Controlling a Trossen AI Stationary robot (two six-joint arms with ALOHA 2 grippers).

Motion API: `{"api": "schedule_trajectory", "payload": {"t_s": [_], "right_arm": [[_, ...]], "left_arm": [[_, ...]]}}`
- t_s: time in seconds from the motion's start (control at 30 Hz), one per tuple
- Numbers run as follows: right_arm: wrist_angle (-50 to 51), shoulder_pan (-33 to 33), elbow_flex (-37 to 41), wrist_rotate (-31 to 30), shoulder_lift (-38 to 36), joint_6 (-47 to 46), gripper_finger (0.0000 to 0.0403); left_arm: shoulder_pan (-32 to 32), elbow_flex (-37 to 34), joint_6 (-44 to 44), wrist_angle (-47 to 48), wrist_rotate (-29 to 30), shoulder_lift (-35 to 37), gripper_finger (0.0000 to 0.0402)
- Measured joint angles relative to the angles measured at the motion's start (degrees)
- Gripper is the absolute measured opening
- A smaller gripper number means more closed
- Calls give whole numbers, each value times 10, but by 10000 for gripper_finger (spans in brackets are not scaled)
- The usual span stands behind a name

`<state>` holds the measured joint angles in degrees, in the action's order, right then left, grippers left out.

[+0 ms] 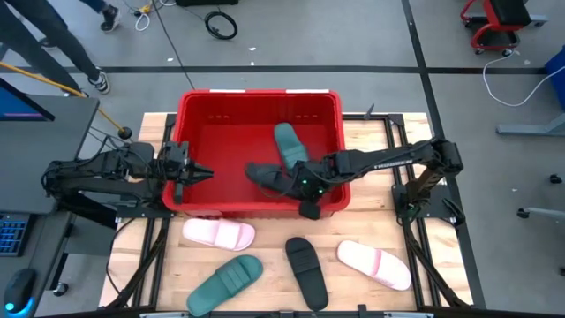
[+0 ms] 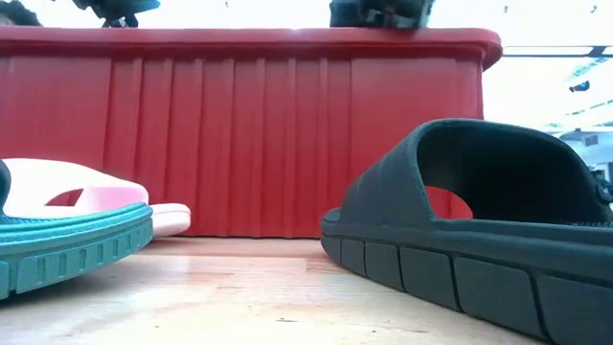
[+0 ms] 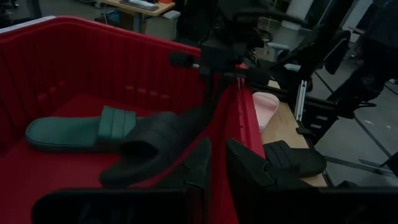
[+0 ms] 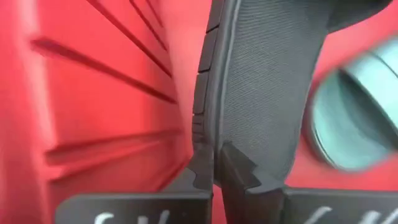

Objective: Pick and place slides into bin
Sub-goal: Put the top black slide into the red bin

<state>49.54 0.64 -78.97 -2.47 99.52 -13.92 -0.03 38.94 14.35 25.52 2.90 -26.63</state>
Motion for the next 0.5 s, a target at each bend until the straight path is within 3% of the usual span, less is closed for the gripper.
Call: {"api": "schedule_trajectory", "payload": {"t_s": [0.13,0.33,0.5], "right_arm": [[37,-8,2,-38,-9,6,8],[33,1,4,6,-12,-10,10],[20,4,5,7,-13,6,48]], "left_arm": [[0,0,0,0,0,0,52],[0,0,0,-3,0,0,52],[0,0,0,-15,0,0,52]]}}
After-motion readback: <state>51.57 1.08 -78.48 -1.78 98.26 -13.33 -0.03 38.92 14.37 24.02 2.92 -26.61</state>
